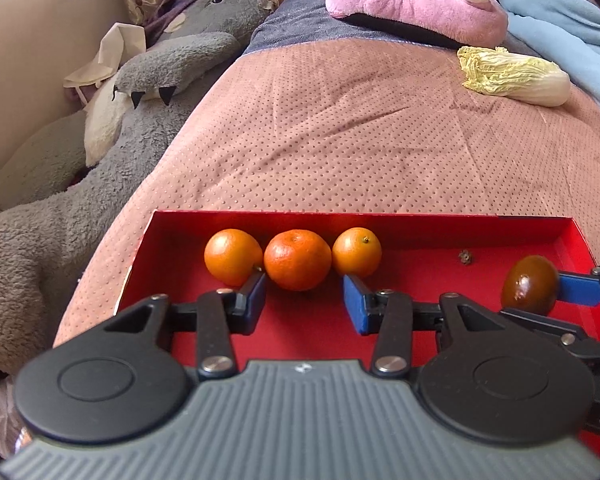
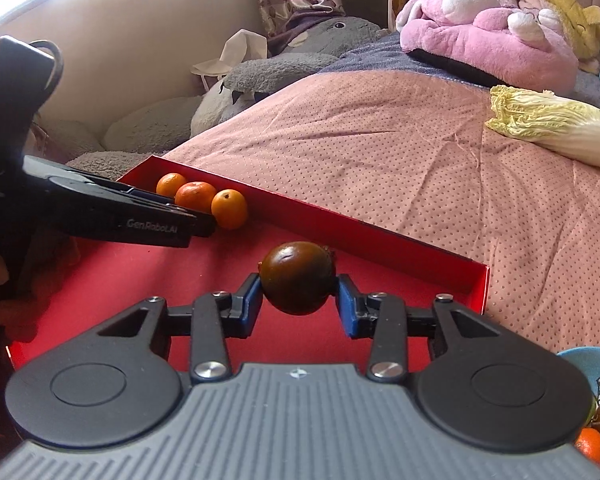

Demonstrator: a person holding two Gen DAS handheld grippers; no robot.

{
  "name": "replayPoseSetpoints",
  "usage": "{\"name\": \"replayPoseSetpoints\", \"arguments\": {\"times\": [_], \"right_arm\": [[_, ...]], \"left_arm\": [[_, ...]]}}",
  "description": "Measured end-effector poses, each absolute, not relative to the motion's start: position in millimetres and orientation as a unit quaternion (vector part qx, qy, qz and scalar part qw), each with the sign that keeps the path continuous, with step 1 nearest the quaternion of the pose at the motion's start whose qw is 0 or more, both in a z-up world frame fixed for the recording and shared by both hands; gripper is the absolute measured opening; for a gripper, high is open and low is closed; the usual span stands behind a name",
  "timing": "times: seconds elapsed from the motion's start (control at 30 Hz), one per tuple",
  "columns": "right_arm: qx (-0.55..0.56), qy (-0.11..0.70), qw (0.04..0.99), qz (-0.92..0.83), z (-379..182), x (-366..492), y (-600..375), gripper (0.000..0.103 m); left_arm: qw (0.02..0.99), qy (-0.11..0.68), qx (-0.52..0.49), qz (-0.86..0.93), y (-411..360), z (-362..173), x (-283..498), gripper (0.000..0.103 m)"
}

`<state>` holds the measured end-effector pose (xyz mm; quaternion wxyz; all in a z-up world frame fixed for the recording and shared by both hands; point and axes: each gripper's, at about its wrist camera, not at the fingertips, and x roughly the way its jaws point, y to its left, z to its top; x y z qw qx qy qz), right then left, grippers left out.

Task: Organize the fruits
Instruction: 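Close the right tool on the dark brown tomato in the red tray, then hold the dark brown tomato in the right tool while the left tool grasps an orange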

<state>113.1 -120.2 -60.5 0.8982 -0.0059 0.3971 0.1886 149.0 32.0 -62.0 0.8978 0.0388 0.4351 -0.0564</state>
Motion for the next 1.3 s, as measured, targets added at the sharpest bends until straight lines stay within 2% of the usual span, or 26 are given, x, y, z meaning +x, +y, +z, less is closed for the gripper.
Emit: {"name": "replayPoseSetpoints", "arguments": {"times": [0.13,0.23,0.3,0.33,0.87,1.3], "right_arm": [[-0.006,0.396,0.898,0.191,-55.6,104.4,-125.2,0.046],[-0.005,0.397,0.898,0.19,-55.5,98.7,-129.6,0.046],[-0.003,0.398,0.898,0.188,-55.6,95.7,-132.8,0.046],[-0.002,0.398,0.898,0.187,-55.6,94.3,-134.1,0.046],[0.005,0.395,0.9,0.187,-49.8,66.7,-147.1,0.046],[0.003,0.42,0.889,0.184,-67.9,55.0,-154.0,0.046]], "left_arm": [[0.899,0.433,0.035,-0.055,31.5,-63.2,152.9,0.045],[0.901,0.429,0.041,-0.056,29.5,-63.4,151.4,0.041],[0.9,0.429,0.045,-0.052,29.5,-63.9,150.8,0.029],[0.9,0.43,0.043,-0.051,30.7,-64.2,150.8,0.028],[0.902,0.422,0.004,-0.092,31.4,-50.4,116.3,0.025],[0.904,0.42,0.02,-0.081,21.2,-49.1,108.3,0.026]]}}
